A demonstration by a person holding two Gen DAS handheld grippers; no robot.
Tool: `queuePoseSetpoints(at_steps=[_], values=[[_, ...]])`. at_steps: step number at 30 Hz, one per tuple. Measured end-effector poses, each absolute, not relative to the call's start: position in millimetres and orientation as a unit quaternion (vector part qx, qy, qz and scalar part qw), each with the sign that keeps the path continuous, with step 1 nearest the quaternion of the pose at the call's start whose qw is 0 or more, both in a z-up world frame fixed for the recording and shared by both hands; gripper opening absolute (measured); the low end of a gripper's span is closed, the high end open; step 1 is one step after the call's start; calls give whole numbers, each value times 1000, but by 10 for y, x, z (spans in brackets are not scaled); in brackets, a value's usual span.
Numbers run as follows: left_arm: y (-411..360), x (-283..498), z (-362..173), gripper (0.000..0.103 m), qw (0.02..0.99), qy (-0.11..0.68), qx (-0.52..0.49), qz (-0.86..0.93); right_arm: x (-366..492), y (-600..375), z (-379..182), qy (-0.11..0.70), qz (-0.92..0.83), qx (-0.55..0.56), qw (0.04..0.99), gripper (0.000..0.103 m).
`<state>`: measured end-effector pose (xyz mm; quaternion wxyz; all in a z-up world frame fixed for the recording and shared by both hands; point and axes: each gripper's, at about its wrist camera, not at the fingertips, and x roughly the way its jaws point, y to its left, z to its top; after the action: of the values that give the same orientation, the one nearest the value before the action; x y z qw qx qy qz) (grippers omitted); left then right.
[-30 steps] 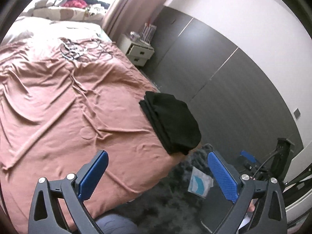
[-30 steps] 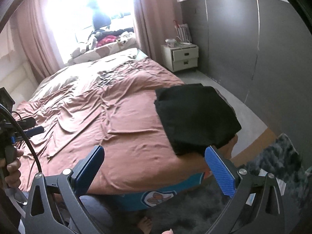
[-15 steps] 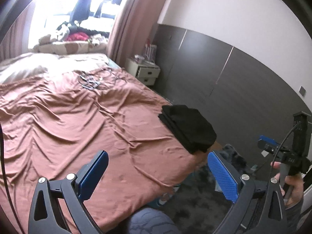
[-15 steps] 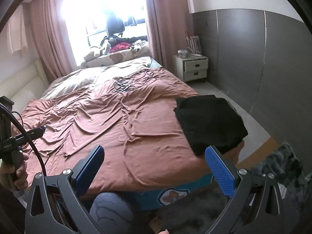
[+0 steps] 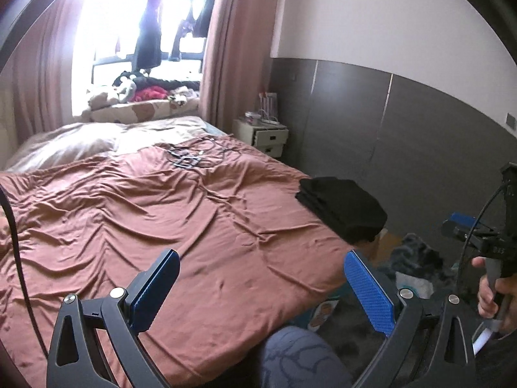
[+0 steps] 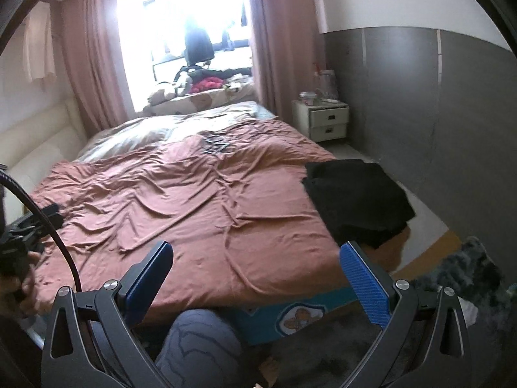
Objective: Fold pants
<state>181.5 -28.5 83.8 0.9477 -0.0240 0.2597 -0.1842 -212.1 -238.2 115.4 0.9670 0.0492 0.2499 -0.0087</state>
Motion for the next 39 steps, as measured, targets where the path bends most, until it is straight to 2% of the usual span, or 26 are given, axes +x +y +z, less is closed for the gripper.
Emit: queuePoseSetpoints(at_steps=[17,30,39], values=[[78,1013,562,103,971,207,-4,-120,-2476,-1909,690,228,13,21,973,103],[59,505,362,103,980,168,-10,-107,-2875,-1860,332,184,-6,44,982,103],[1,245,285,103,987,137,-13,-77,-3015,-1744,108,188,2,47,981,103]])
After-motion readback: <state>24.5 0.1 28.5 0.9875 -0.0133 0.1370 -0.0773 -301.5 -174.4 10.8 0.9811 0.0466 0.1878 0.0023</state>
